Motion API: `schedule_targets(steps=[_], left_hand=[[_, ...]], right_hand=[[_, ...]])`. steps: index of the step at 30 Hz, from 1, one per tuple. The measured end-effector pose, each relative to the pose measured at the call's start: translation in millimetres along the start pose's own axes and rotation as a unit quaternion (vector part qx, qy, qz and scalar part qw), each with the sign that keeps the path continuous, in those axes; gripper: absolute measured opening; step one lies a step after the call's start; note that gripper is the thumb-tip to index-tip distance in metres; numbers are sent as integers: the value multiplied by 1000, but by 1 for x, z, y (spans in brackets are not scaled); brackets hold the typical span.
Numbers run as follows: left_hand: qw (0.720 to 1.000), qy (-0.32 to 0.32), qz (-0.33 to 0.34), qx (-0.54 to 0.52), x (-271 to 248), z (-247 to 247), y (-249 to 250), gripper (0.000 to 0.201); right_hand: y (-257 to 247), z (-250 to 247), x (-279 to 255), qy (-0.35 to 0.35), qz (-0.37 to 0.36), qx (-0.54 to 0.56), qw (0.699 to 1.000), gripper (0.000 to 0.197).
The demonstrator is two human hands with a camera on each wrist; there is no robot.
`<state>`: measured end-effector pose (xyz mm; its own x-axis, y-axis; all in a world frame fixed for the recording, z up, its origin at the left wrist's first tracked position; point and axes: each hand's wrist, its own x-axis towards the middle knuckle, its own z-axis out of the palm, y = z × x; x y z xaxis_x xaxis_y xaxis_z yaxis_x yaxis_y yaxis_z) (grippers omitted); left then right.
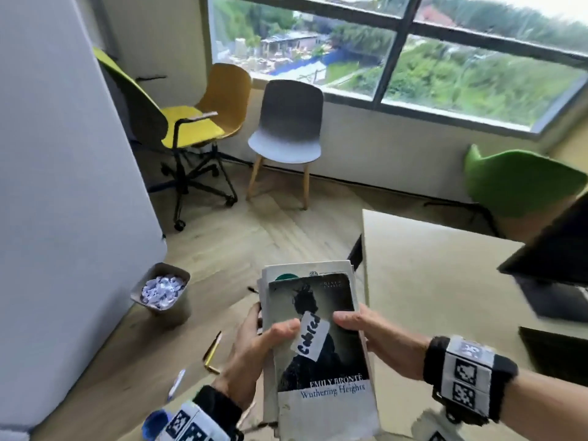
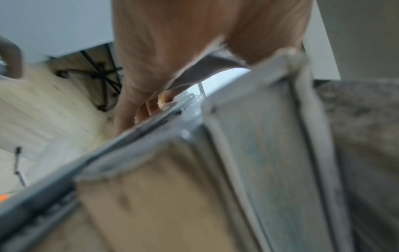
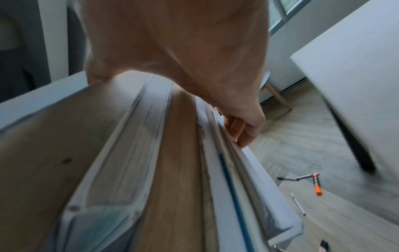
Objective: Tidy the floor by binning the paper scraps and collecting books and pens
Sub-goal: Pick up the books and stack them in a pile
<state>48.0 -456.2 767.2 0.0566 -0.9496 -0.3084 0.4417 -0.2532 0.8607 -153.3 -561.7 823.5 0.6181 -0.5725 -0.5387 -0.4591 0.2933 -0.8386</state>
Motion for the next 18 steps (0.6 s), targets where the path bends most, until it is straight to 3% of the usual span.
schedule_targets(steps=[5,8,10,13,18], left_hand=[[990,-79,44,106,22,70,20,84],[960,-106,91,244,46,107,21,100],[942,-160,101,277,62,138,17,116],[926,-225,100,286,79,187,8,124],[893,-212,182,352,116,245,-34,131]], right_hand=[[21,-39,-70,109,-59,32,992,94],[33,-66,-105,176,-107,16,978,82],[49,-93,-125,202,-116,-18,972,79],[77,-143,-140,231,-118,-105,960,90],[121,-219,-140,235,-118,-189,946,105]])
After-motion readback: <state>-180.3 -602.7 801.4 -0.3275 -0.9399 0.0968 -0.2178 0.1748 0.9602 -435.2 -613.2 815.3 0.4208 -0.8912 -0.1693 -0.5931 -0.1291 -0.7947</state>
